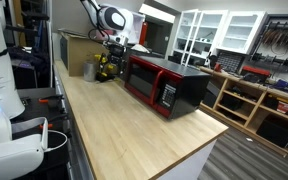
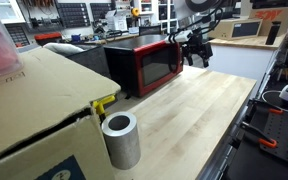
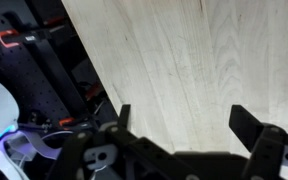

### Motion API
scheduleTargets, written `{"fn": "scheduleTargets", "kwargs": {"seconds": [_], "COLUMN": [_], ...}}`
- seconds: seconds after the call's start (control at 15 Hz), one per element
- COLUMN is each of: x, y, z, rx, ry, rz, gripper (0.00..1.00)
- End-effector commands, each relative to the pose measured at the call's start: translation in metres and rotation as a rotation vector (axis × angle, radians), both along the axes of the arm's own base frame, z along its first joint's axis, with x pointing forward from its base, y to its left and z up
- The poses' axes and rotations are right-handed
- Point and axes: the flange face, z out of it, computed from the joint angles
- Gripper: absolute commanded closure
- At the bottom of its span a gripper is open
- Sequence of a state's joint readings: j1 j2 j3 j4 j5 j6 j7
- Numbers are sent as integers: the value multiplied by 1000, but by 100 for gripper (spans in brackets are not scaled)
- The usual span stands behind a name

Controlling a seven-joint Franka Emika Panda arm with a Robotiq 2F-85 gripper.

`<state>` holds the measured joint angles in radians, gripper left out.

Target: Close the door of the microwave

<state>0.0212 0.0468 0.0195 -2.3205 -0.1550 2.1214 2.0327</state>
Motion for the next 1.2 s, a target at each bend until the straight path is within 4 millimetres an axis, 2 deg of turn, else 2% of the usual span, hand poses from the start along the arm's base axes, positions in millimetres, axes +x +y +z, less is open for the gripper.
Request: {"fn": "scheduleTargets", "kwargs": {"seconds": [0.0, 0.67, 0.8, 0.87, 1.13], "x": [-10, -11, -13, -7, -8], "y": [-2, -15, -16, -18, -18], "z": [26, 98, 110, 98, 97], "rx": [43, 130, 103, 116, 116], "ry": [-26, -212, -222, -190, -186], "rz": [-190, -603, -579, -533, -526], "gripper": [0, 0, 0, 0, 0]}}
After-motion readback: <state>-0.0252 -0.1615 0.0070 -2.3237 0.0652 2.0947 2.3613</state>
